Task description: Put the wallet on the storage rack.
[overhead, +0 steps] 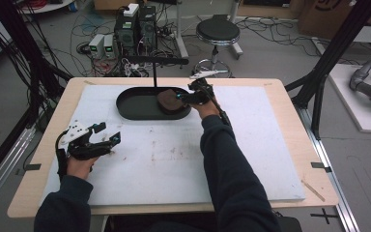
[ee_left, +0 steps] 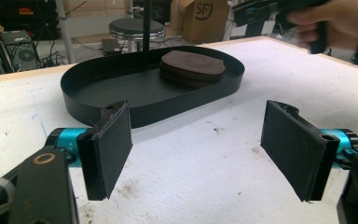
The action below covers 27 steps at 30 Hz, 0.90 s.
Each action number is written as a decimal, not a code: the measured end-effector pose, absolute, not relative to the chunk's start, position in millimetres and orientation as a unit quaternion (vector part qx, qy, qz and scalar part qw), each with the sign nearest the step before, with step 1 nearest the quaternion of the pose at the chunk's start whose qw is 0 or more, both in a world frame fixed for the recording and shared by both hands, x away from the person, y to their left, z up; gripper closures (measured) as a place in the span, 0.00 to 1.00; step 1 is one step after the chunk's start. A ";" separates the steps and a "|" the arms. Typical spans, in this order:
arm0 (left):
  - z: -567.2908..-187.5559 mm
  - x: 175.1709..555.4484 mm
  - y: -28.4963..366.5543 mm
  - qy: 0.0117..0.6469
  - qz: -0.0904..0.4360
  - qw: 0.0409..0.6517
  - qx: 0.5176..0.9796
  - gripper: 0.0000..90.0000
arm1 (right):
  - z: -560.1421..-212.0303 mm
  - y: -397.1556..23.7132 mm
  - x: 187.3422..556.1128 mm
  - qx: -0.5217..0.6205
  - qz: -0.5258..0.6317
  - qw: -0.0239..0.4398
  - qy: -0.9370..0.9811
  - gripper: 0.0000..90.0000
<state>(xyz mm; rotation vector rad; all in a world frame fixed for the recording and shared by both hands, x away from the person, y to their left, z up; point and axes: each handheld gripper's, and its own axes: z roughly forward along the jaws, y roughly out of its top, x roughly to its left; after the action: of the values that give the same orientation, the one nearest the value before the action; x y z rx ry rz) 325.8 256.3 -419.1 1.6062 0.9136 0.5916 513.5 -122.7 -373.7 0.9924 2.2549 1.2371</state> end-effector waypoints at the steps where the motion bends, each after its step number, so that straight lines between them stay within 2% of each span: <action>1: -419.1 325.8 256.2 0.389 0.252 0.566 0.682 0.27 | -371.4 -131.3 507.8 0.352 0.445 0.192 0.801 0.38; 7: -418.2 326.0 255.4 0.397 0.255 0.567 0.675 0.24 | -358.7 -181.1 475.3 0.361 0.433 0.194 0.803 0.29; 9: -417.7 326.4 254.7 0.397 0.256 0.568 0.674 0.23 | -356.6 -196.7 461.4 0.351 0.450 0.212 0.793 0.29; 14: -417.0 326.7 252.3 0.393 0.257 0.564 0.679 0.23 | -354.6 -227.0 432.1 0.353 0.438 0.213 0.799 0.24; 27: -416.7 325.3 249.2 0.390 0.262 0.561 0.682 0.23 | -385.2 -285.7 351.1 0.360 0.442 0.254 0.781 0.23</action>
<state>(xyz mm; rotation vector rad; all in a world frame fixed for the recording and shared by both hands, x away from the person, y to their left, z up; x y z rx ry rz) 325.3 249.2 -416.7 1.6068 0.9190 0.6172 351.1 -285.7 -385.2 0.9792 2.1218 1.2013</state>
